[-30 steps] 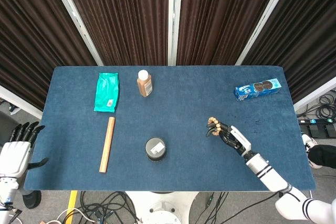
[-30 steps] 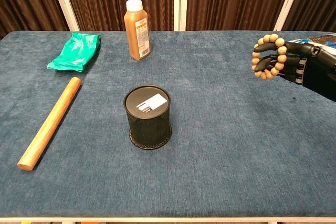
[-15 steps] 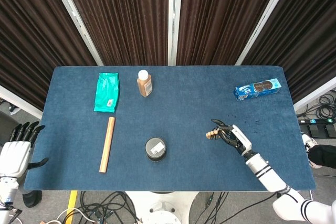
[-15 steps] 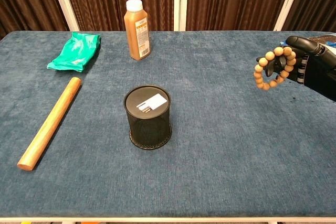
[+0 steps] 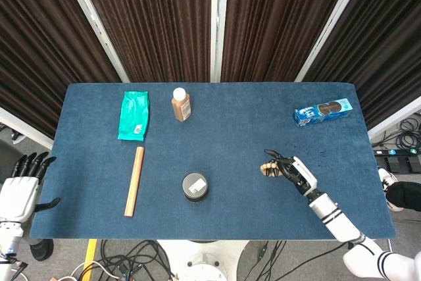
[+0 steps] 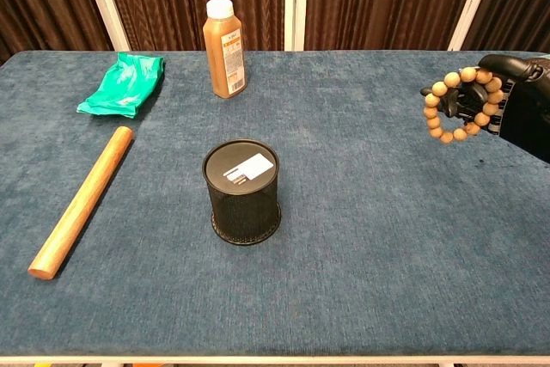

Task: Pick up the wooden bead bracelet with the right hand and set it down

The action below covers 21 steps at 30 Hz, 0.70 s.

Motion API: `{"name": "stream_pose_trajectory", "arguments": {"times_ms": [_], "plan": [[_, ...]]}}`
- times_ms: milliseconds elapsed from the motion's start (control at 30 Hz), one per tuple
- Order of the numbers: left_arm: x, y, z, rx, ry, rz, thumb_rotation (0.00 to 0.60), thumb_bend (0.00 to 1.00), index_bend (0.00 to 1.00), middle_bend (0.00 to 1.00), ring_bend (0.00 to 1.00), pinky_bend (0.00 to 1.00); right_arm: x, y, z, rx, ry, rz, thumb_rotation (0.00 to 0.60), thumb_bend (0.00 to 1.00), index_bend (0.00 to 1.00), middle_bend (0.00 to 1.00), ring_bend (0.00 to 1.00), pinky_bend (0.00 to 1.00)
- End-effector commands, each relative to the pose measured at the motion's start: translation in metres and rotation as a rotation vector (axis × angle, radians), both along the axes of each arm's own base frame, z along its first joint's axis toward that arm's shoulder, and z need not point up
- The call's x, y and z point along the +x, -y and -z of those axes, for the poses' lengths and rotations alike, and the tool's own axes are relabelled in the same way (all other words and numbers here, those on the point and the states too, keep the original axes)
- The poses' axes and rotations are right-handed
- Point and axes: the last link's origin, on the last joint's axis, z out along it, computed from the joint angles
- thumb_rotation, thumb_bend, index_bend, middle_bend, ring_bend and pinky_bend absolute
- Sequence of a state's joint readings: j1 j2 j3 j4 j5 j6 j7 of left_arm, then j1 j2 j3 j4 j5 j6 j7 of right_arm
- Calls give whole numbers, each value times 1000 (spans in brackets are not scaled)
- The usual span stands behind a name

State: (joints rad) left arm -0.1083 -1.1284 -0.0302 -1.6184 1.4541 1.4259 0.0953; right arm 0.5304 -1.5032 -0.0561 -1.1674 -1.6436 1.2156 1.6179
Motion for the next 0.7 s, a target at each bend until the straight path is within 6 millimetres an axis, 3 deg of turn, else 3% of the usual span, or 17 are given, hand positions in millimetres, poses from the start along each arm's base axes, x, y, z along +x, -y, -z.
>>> {"name": "stream_pose_trajectory", "arguments": {"times_ms": [33,300,700], "plan": [[0,0,0,-1,-1,1,600,0,154,83,13,16,-1,-3,-2,66,117,23,287,416,709,571,90,0],[-1,0,0,-3,0,-4,600,0,154,83,13,16,-2,-1,-2,140,198,53,286,367,710,571,94,0],[-2,1,1,-3,2,-3,600,0,154,83,13,16,-4,2,-5,139,231,62,283,577,713,571,98,0]]}}
